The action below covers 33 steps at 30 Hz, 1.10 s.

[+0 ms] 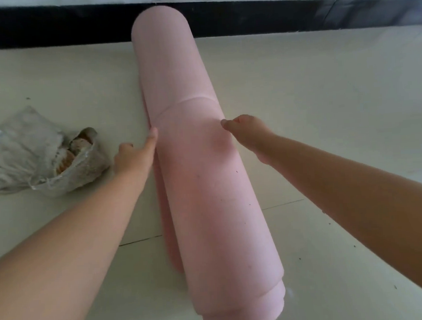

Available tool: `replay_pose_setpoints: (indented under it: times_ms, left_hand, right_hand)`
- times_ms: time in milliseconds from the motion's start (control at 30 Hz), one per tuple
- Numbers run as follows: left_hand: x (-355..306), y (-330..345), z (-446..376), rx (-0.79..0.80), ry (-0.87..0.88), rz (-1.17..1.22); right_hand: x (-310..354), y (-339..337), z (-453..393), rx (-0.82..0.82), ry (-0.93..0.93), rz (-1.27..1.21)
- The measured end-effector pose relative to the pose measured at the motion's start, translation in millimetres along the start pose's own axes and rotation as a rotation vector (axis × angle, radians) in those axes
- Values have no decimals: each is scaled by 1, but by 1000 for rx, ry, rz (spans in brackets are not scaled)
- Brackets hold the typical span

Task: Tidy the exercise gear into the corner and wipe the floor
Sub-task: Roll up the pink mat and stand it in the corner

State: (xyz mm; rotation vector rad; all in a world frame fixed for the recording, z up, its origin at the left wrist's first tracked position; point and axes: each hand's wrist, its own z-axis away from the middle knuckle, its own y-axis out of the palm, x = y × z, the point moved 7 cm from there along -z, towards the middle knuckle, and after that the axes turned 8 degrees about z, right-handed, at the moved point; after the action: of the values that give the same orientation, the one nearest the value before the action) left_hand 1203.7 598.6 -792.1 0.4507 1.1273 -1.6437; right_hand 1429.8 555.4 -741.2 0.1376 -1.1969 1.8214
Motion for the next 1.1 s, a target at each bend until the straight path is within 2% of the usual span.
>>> replay_pose_setpoints:
  times_ms: [100,200,300,400,467,567,667,833,1100]
  left_hand:
    - [6,22,-17,177,-104,9]
    - [6,46,-23,297,-160,133]
    - [4,57,-25,288,-196,219]
    - [-7,65,-27,262,-148,253]
    - [-15,76,-28,299,-114,242]
    - [-23,87,-13,408,-161,232]
    - [-21,92,10,474,-207,265]
    - [-55,104,46,471,-78,179]
    - [-183,133,122,506,193,260]
  right_hand:
    - [9,-1,-19,-22,14,13]
    - [4,-7,-34,-46,81,-43]
    - [-5,-13,-46,-51,123,-84]
    - [-10,-16,-57,-29,77,-146]
    - [-11,-17,-60,28,36,-148]
    - [-17,-15,-58,100,27,-140]
    - [-32,-12,-49,100,45,-166]
    - [-52,-49,-29,-30,64,-262]
    - [-54,-183,40,-307,-5,-418]
